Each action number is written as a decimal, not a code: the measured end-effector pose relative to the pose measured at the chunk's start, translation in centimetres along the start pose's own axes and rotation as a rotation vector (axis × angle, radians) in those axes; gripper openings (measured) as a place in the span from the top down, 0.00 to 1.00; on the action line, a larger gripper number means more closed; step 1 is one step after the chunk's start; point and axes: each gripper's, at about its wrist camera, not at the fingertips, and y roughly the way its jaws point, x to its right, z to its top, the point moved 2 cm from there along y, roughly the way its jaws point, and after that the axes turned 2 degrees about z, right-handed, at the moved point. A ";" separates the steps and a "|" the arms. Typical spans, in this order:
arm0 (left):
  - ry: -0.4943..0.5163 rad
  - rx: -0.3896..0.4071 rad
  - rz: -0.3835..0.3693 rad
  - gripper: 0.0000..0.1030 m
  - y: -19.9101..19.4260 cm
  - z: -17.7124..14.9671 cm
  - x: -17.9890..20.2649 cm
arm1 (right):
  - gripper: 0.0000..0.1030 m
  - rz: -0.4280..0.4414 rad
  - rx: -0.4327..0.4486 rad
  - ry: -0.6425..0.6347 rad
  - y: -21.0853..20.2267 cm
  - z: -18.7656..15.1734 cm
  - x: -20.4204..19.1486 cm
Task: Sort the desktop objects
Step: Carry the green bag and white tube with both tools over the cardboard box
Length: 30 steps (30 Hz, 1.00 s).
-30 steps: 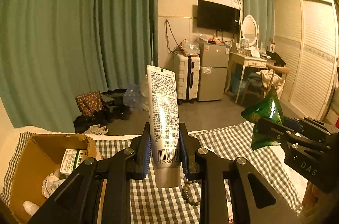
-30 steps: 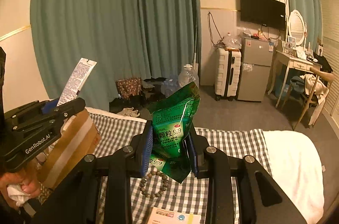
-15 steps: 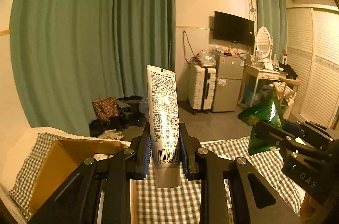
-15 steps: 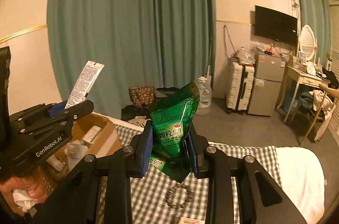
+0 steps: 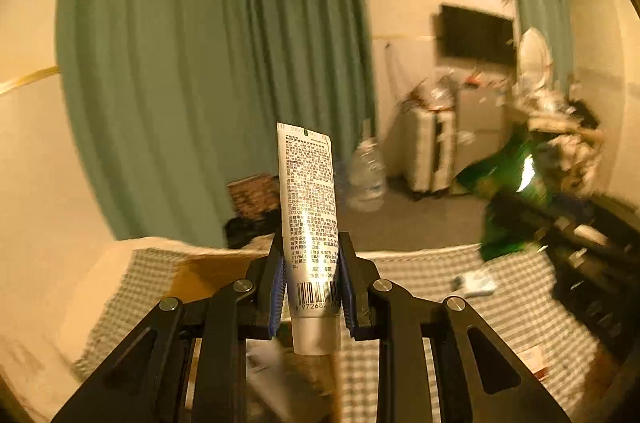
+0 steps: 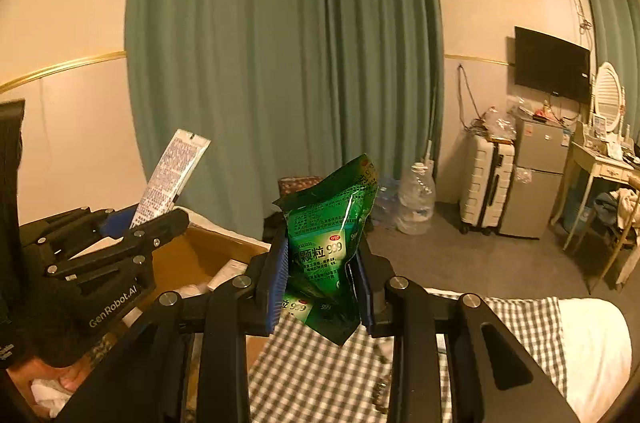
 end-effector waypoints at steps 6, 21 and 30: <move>-0.040 -0.041 0.038 0.77 0.4 -0.8 -3.3 | 0.72 0.049 -0.001 -0.009 1.2 0.1 -2.2; -0.176 -0.273 0.097 0.77 7.2 -5.9 -10.2 | 0.72 0.193 -0.090 -0.056 7.7 -2.4 -8.6; -0.207 -0.382 0.136 0.75 9.9 -7.9 -11.3 | 0.71 0.240 -0.161 -0.068 12.1 -4.9 -10.7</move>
